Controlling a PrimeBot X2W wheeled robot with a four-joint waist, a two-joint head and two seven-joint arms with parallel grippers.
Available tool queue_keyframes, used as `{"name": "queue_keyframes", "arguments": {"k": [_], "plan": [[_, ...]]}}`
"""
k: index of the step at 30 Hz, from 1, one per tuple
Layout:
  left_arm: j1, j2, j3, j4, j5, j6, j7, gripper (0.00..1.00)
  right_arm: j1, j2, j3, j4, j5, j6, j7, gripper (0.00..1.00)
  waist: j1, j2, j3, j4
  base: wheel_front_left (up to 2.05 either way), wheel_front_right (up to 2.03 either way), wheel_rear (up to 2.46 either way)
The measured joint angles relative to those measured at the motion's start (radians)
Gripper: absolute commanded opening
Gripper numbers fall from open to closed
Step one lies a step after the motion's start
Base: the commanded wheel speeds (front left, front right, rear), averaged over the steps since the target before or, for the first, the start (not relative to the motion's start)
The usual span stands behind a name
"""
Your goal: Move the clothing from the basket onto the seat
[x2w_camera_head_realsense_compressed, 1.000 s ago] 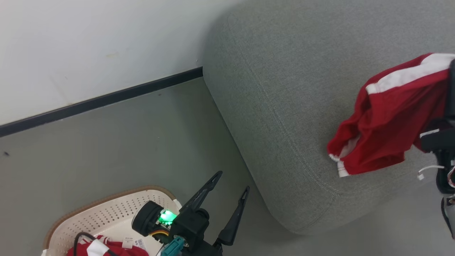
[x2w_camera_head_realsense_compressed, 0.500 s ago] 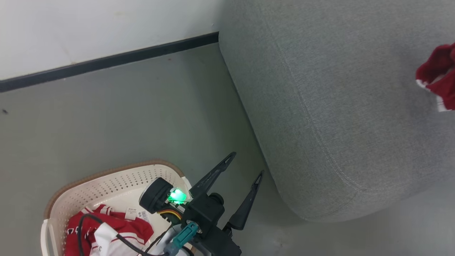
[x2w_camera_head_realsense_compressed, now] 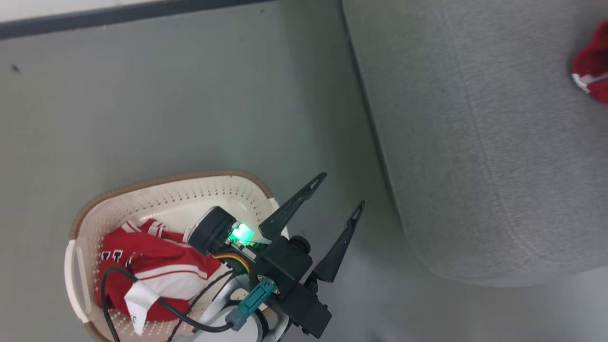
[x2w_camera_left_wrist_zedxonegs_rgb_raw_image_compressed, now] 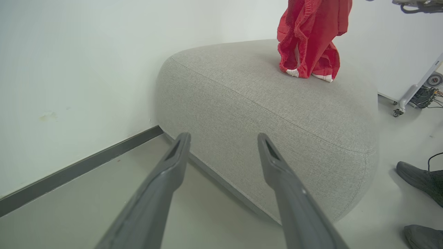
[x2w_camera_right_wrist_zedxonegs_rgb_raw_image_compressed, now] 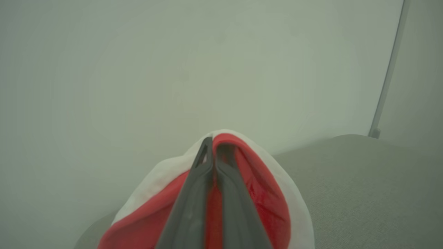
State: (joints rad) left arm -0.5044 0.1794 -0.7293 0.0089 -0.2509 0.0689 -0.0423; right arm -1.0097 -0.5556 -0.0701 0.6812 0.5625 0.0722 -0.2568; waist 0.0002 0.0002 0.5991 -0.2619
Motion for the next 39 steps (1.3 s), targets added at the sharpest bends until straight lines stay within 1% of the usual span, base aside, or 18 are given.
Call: {"name": "queue_keyframes", "arguments": {"k": [5,7,12,16,17,18,19,20,25,33,39], "plan": [[-0.019,-0.001,0.0,-0.002,0.008,0.0,0.002,1.0,-0.034,0.011,0.01,0.085,0.004,0.016,0.0,0.0,0.0,0.0,0.053,0.025,0.0,0.0,0.0],[-0.03,-0.001,-0.001,0.0,0.008,-0.008,0.002,1.0,-0.044,0.017,0.015,0.117,0.005,0.017,0.0,0.0,0.0,0.0,0.071,0.033,0.0,0.0,0.0],[-0.032,-0.002,-0.001,0.016,0.008,-0.009,-0.002,1.0,-0.059,0.043,0.031,0.166,0.009,0.029,0.0,0.0,0.0,0.0,0.096,0.047,0.0,0.0,0.0],[-0.039,-0.007,-0.002,0.031,0.007,-0.013,-0.009,1.0,-0.085,0.044,0.038,0.207,0.009,0.034,0.0,0.0,-0.0001,-0.0001,0.102,0.054,0.0,0.0,0.0],[-0.043,-0.009,-0.002,0.036,0.007,-0.017,-0.014,1.0,-0.089,0.043,0.038,0.215,0.009,0.034,0.0,0.15,-0.0001,-0.0001,0.1,0.054,0.0,0.0,0.0],[-0.045,-0.012,-0.002,0.04,0.007,-0.017,-0.015,1.0,-0.092,0.042,0.039,0.223,0.009,0.034,0.0,0.48,-0.0001,-0.0001,0.097,0.055,0.0,0.0,0.0],[-0.045,-0.013,-0.002,0.043,0.007,-0.017,-0.018,1.0,-0.093,0.041,0.039,0.233,0.009,0.034,0.0,0.87,-0.0002,-0.0001,0.095,0.056,0.0,0.0,0.0],[-0.045,-0.015,-0.002,0.046,0.007,-0.017,-0.022,1.0,-0.093,0.041,0.04,0.24,0.008,0.035,0.0,1.0,-0.0002,-0.0001,0.092,0.057,0.0,0.0,0.0],[-0.045,-0.024,0.0,0.07,0.006,-0.017,-0.04,1.0,-0.107,0.041,0.053,0.269,-0.002,0.042,0.0,1.0,-0.0001,-0.0001,0.072,0.062,0.0,0.0,0.0],[-0.045,-0.042,0.003,0.116,-0.004,-0.017,-0.081,1.0,-0.1,0.045,0.076,0.308,-0.027,0.042,0.0,1.0,-0.0002,-0.0001,0.016,0.071,0.0,0.0,0.0],[-0.042,-0.058,0.009,0.153,-0.014,-0.017,-0.118,1.0,-0.027,0.053,0.079,0.327,-0.04,0.044,0.0,1.0,-0.0002,-0.0003,-0.042,0.079,0.0,0.0,0.0]]}}
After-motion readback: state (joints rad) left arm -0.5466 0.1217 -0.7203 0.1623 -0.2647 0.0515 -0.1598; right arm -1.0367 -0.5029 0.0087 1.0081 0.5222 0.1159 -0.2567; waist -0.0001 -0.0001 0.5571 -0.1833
